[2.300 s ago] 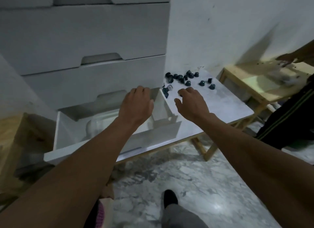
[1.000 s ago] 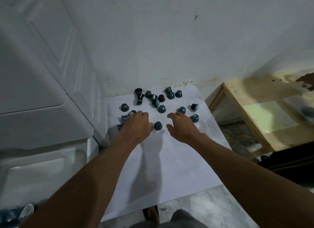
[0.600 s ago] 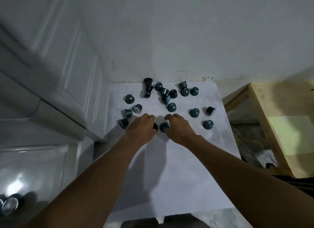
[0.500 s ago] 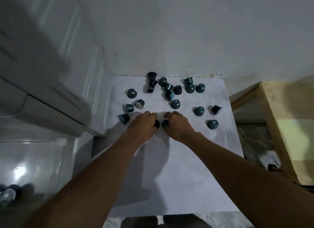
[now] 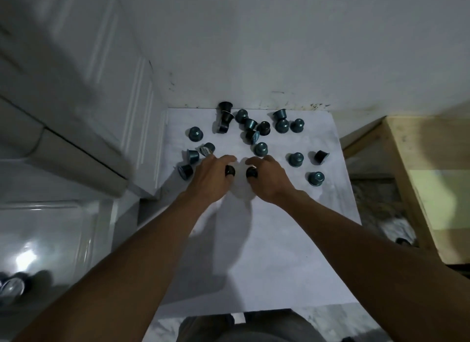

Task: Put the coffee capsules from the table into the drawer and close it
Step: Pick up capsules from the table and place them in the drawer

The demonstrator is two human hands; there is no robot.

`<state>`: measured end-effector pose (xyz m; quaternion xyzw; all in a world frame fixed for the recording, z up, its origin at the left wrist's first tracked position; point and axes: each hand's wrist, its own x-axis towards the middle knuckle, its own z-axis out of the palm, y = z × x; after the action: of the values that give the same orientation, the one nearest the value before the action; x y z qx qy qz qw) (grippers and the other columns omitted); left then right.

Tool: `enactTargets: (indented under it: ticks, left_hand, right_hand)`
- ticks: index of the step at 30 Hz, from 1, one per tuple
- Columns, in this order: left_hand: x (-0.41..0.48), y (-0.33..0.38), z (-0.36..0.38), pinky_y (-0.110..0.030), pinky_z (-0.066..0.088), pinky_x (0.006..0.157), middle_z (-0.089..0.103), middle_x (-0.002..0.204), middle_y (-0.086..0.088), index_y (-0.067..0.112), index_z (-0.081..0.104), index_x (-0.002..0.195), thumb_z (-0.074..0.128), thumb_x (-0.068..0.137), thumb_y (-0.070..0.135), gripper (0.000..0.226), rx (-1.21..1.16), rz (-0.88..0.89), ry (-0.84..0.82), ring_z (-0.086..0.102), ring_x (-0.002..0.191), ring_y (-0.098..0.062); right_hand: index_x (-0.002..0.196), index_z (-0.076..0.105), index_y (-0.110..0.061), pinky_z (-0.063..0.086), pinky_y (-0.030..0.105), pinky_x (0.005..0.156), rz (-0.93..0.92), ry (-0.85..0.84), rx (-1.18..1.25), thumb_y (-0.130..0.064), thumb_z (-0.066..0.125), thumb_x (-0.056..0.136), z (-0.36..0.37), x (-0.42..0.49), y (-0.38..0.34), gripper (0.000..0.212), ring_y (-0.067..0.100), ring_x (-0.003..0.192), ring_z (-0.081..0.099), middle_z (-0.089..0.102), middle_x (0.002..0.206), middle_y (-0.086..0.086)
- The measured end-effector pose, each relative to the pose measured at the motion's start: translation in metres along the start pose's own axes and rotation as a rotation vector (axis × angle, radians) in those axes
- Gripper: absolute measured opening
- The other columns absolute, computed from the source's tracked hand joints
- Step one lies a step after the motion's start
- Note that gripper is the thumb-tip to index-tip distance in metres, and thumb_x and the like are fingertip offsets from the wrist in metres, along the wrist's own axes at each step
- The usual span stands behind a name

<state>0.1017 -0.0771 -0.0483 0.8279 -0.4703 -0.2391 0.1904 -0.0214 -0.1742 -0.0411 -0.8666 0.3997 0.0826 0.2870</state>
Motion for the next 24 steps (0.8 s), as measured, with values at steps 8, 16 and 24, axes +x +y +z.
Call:
enactTargets:
  ticks: [8, 16, 24]
  left_hand:
    - [-0.028, 0.022, -0.025, -0.029, 0.052, 0.065, 0.064, 0.091, -0.002, 0.024, 0.056, 0.095, 0.079, 0.071, 0.027, 0.033, -0.274, -0.069, 0.096, 0.061, 0.079, -0.018]
    - [-0.081, 0.044, -0.047, -0.028, 0.052, 0.068, 0.066, 0.078, 0.005, 0.018, 0.062, 0.082, 0.080, 0.067, 0.034, 0.028, -0.218, -0.131, 0.273, 0.063, 0.079, -0.014]
    - [-0.175, 0.054, -0.046, -0.032, 0.052, 0.093, 0.070, 0.105, -0.005, 0.012, 0.068, 0.113, 0.083, 0.067, 0.024, 0.050, -0.309, -0.163, 0.361, 0.065, 0.098, -0.018]
  right_hand:
    - [0.104, 0.054, -0.014, 0.037, 0.030, 0.069, 0.049, 0.180, 0.131, -0.024, 0.073, 0.078, -0.011, -0.042, -0.010, 0.034, 0.028, 0.093, 0.054, 0.060, 0.100, 0.013]
    - [0.088, 0.056, -0.014, 0.044, 0.030, 0.065, -0.050, 0.327, 0.202, -0.022, 0.071, 0.076, -0.032, -0.093, -0.006, 0.021, 0.026, 0.084, 0.062, 0.065, 0.088, 0.003]
    - [0.120, 0.063, -0.013, 0.038, 0.019, 0.075, -0.199, 0.342, 0.270, -0.021, 0.073, 0.077, -0.031, -0.164, -0.010, 0.045, 0.020, 0.100, 0.063, 0.067, 0.115, 0.006]
